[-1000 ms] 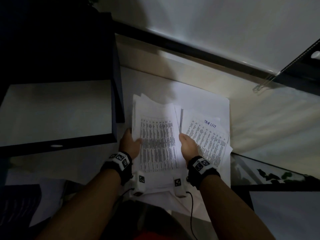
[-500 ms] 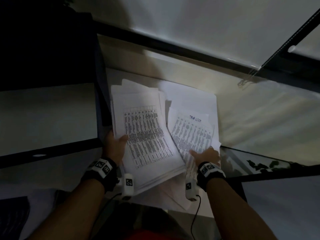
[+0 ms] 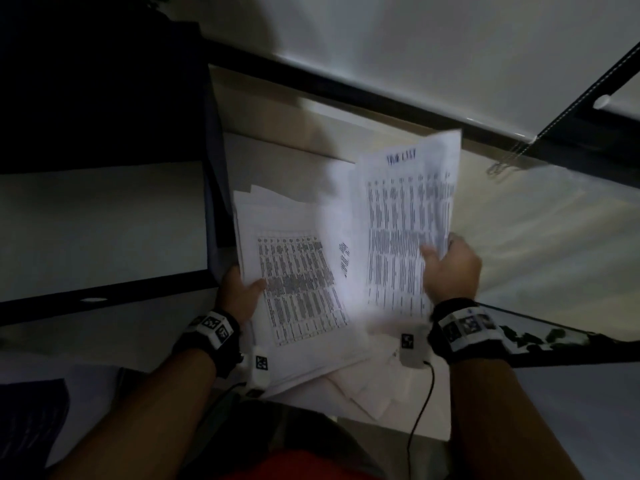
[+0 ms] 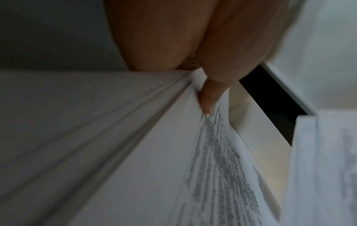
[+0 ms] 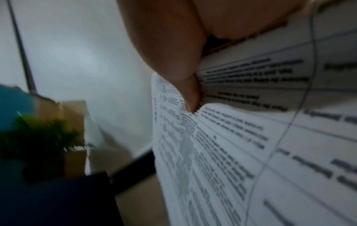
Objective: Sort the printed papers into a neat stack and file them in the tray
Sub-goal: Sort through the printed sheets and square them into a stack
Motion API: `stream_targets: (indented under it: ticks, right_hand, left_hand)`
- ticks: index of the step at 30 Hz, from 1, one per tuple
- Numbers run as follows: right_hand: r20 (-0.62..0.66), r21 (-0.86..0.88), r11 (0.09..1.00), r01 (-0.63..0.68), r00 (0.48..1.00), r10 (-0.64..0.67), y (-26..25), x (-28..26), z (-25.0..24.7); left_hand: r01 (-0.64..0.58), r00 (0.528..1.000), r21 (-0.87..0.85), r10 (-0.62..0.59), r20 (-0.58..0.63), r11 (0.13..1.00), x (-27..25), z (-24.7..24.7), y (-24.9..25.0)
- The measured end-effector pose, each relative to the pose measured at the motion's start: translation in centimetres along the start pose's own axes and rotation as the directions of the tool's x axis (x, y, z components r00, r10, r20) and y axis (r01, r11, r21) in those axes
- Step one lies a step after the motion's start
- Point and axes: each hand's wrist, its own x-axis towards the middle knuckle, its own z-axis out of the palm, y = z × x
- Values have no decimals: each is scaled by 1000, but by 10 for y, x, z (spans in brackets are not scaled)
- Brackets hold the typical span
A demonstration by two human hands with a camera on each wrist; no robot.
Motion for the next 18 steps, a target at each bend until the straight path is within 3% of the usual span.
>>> stream_targets:
  ticks: [4, 9, 11, 15, 18]
  right_hand:
    - [-46, 183, 977, 108, 994, -101, -40, 17, -35]
    - [-11, 483, 875, -30, 999, 41, -29, 13, -31]
    - [-70, 498, 867, -22, 995, 66, -26, 15, -30]
    - [37, 520, 852, -58, 998, 46, -36, 25, -17]
    - [-1, 566, 822, -64, 997, 78, -44, 31, -14]
  left_hand:
    - [69, 998, 2, -69, 8, 998, -3, 10, 5]
    - [78, 994, 20, -77, -73, 997, 3, 11, 0]
    - [77, 993, 39, -73, -88, 996, 1, 9, 2]
    - [32, 996, 52, -27, -88, 998, -5, 12, 5]
    - [5, 996, 31, -3, -88, 1000, -6, 14, 10]
